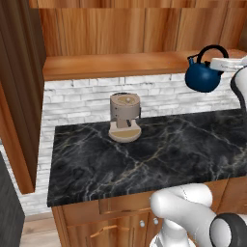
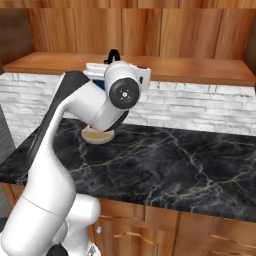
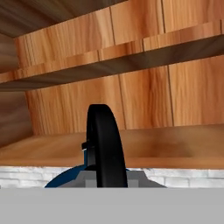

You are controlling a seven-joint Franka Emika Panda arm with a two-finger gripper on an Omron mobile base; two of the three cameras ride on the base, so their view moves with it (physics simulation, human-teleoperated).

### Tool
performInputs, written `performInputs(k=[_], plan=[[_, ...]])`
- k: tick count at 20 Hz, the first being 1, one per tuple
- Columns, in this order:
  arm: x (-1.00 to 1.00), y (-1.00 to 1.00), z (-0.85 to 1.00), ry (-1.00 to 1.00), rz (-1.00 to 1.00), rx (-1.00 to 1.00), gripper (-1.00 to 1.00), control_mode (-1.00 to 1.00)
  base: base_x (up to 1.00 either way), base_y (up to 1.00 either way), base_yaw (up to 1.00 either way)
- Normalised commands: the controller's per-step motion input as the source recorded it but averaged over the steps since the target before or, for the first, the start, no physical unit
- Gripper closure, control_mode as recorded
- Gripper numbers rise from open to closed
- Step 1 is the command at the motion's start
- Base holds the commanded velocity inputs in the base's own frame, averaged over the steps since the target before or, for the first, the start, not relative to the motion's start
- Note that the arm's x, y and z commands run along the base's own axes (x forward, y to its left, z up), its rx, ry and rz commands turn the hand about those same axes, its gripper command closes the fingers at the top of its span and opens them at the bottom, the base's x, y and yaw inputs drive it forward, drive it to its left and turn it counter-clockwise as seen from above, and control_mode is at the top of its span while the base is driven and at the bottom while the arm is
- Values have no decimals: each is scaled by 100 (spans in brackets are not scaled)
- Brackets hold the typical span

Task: Open the cabinet, pick the kettle from the cabinet, and place it in the sink.

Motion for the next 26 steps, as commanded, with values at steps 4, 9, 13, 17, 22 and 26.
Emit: performInputs(k=[4, 9, 13, 17, 22, 26], plan=[[-50, 7, -5, 0, 4, 0, 100, -100, 0, 0, 0], [-41, 11, -18, 0, 3, 0, 100, -100, 0, 0, 0], [-39, 16, -30, 0, 1, 0, 100, -100, 0, 0, 0], [-36, 21, -39, -1, 0, 0, 100, -100, 0, 0, 0], [-29, 21, -41, -2, 0, 0, 100, -100, 0, 0, 0], [-16, 25, -41, 0, 4, 0, 100, -100, 0, 0, 0]])
